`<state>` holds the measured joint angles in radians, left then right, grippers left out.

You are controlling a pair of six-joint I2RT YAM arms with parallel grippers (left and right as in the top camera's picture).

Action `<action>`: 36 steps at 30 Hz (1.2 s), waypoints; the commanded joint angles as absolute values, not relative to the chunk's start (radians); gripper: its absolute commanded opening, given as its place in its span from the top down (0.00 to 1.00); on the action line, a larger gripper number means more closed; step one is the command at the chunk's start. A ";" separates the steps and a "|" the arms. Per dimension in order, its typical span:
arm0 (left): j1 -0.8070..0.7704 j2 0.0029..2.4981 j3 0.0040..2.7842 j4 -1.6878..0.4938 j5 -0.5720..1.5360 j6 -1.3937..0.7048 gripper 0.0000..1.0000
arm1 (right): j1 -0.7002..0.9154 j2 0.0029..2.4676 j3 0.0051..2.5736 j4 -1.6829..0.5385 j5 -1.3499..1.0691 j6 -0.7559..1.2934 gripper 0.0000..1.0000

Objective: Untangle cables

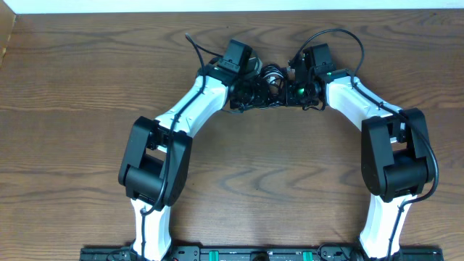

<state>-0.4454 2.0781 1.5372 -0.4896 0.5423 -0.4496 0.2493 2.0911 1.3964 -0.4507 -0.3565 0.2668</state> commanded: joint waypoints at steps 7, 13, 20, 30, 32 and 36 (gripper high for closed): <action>-0.458 2.099 1.515 -0.455 0.503 -0.574 0.56 | 0.252 2.073 1.396 -0.461 -0.321 0.292 0.94; -0.458 2.099 1.494 -0.428 0.504 -0.709 0.56 | 0.249 2.073 1.394 -0.464 -0.346 0.321 0.99; -0.461 2.099 1.494 -0.428 0.515 -0.739 0.56 | 0.239 2.073 1.394 -0.471 -0.433 0.406 0.99; -0.467 2.099 1.494 -0.428 0.433 -0.739 0.56 | 0.231 2.073 1.394 -0.476 -0.498 0.457 0.99; -0.473 2.099 1.494 -0.428 0.432 -0.739 0.56 | 0.228 2.073 1.394 -0.476 -0.508 0.457 0.99; -0.493 2.107 1.493 -0.408 0.432 -0.739 0.56 | 0.228 2.073 1.394 -0.477 -0.507 0.456 0.99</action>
<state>-0.4736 2.0800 1.5093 -0.4194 0.4507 -0.7349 0.2359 2.0857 1.3964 -0.4744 -0.4812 0.4427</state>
